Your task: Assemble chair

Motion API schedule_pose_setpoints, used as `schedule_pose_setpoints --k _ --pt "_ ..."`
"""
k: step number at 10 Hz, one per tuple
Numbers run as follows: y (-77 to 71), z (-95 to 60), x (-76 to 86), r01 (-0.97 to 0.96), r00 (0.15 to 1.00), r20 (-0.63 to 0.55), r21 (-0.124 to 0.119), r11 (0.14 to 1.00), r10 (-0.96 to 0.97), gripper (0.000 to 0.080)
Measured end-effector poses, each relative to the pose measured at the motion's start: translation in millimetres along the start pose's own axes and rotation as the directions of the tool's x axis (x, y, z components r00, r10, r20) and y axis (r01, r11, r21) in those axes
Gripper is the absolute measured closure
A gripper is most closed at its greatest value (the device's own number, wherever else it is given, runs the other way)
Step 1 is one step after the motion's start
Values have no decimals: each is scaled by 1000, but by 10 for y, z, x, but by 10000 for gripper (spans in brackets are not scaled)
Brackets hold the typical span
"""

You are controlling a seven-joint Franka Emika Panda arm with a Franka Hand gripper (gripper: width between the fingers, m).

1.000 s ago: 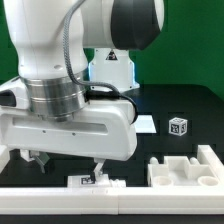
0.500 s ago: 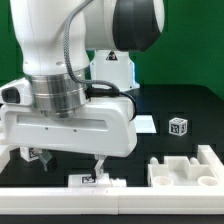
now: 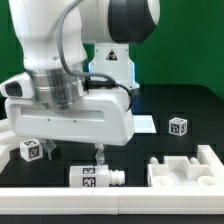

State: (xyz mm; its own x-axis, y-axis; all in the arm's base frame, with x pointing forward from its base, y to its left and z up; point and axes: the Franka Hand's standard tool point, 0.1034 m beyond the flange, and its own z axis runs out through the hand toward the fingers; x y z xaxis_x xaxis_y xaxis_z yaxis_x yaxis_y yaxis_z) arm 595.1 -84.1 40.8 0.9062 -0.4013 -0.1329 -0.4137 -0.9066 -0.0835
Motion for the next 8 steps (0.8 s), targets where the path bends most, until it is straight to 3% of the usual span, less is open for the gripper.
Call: schedule_pose_setpoints --k 2,3,4,8 --pt "-167 -376 269 16 1000 18 21 1000 -17 150" --pt "-200 -430 358 23 1000 8 23 999 -23 150" --pt "-192 -388 419 21 1000 3 24 999 -21 150" --pt "-83 -58 359 13 1000 -3 3 1000 -13 150"
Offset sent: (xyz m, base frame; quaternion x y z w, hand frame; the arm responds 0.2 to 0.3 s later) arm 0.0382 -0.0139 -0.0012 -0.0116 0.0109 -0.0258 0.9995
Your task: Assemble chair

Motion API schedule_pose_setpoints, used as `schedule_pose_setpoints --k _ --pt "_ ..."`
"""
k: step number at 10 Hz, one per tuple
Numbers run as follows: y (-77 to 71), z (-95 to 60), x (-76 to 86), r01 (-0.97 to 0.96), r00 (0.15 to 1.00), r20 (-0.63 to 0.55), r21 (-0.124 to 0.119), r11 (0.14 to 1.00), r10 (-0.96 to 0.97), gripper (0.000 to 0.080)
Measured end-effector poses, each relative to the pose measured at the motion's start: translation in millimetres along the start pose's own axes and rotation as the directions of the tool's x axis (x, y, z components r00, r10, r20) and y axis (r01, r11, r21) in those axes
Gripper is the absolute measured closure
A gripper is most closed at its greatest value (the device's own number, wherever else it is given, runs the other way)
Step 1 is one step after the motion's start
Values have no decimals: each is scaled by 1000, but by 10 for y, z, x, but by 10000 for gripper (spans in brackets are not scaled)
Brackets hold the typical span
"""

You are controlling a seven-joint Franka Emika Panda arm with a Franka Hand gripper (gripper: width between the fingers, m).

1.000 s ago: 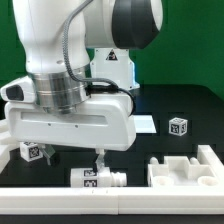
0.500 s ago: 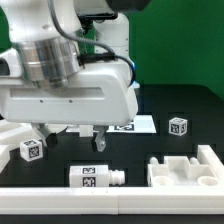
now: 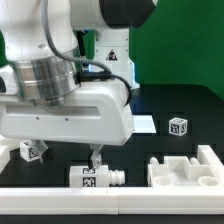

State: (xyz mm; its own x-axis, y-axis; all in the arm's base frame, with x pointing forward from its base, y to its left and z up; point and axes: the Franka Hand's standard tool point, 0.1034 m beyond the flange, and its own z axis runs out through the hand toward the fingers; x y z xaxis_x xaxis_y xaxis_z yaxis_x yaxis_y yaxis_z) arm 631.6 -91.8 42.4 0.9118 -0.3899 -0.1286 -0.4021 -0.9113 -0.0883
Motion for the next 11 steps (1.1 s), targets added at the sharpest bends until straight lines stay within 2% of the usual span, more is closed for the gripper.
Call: schedule_pose_setpoints --k 3,6,9,11 --pt "41 221 -63 2 1000 -22 -15 1000 -2 150" --pt "-39 391 -241 -11 999 -34 -23 1000 10 150" --pt "-38 346 -297 -57 998 -24 -10 998 57 150" --pt "-116 246 -207 -53 998 -29 -6 999 53 150"
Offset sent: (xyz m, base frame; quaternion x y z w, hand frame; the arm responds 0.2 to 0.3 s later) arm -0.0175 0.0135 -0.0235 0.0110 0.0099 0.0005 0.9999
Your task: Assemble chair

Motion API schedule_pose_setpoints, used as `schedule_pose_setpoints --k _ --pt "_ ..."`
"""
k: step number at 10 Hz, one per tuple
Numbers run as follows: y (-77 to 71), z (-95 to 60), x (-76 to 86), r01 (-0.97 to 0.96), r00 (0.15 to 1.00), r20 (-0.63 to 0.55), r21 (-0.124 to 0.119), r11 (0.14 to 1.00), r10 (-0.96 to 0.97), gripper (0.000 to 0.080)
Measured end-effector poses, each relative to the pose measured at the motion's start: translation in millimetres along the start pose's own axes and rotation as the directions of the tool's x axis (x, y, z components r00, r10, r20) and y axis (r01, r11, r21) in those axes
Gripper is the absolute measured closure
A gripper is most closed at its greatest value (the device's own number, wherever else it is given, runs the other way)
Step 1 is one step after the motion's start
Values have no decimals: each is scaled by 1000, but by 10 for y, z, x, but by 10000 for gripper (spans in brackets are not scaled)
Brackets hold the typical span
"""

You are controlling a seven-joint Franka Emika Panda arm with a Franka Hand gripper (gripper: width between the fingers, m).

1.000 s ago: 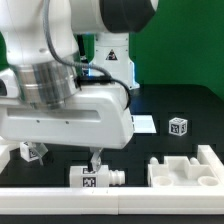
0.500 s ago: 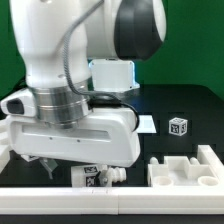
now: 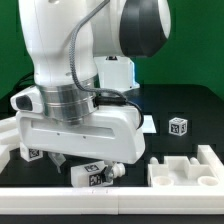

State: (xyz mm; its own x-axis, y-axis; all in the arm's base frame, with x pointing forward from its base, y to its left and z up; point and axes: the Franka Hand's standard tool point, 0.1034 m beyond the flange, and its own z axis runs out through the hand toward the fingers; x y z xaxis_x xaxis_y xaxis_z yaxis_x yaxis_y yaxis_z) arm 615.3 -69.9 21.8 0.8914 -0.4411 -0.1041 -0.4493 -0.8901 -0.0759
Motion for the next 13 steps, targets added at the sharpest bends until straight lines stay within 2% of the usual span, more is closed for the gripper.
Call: schedule_pose_setpoints --k 4,6,7,8,9,10,11,12,13 --pt "18 33 -25 -19 1000 6 5 1000 19 150" --pt "112 139 -146 -233 972 62 96 968 228 150" --pt "123 131 -134 -212 976 56 84 974 208 150" --pt "106 132 -135 -210 977 56 84 974 206 287" --pt "114 136 -136 -211 977 56 83 974 207 287" --pt "115 136 -135 -211 977 56 83 974 207 424" --pt "106 132 -136 -210 977 56 84 974 206 518" --pt "36 86 -186 -195 980 55 85 977 191 518" --pt "-56 12 -358 -159 986 61 83 984 155 518"
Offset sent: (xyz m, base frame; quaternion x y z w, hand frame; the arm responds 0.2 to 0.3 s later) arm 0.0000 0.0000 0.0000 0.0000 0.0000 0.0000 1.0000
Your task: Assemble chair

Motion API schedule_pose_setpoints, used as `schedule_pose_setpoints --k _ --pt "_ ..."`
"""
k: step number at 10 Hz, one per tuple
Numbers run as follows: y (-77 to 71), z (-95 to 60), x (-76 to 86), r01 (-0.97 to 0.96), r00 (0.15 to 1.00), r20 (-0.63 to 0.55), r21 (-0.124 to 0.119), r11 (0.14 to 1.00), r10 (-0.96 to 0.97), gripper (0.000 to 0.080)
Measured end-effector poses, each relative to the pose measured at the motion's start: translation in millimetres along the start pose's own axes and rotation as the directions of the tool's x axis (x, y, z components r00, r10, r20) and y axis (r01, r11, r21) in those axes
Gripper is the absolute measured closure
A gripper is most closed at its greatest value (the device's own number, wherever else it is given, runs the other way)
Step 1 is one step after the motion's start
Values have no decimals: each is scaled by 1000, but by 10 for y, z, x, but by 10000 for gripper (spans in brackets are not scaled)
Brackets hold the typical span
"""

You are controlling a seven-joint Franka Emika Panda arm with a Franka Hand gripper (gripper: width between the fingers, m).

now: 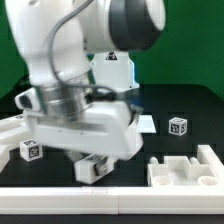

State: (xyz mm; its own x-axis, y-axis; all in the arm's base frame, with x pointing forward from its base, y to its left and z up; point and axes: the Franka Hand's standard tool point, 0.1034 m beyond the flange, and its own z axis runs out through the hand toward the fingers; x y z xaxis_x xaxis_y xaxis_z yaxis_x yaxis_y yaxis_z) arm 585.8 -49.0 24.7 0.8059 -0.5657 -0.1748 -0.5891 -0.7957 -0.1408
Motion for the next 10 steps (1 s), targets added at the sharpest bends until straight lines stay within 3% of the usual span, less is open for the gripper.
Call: schedule_pose_setpoints --k 2,3,6,7,8,10 --pt "-29 -104 -381 46 999 11 -12 999 -46 518" --pt "-72 -153 -449 117 993 3 -18 993 -117 518" --pt "2 -88 -428 322 947 -1 -30 946 -322 517" --pt "158 73 -546 411 911 -8 -70 909 -412 517" --pt "303 137 -699 479 878 20 -85 874 -479 517" --pt "484 213 -829 439 896 -28 -103 892 -444 517"
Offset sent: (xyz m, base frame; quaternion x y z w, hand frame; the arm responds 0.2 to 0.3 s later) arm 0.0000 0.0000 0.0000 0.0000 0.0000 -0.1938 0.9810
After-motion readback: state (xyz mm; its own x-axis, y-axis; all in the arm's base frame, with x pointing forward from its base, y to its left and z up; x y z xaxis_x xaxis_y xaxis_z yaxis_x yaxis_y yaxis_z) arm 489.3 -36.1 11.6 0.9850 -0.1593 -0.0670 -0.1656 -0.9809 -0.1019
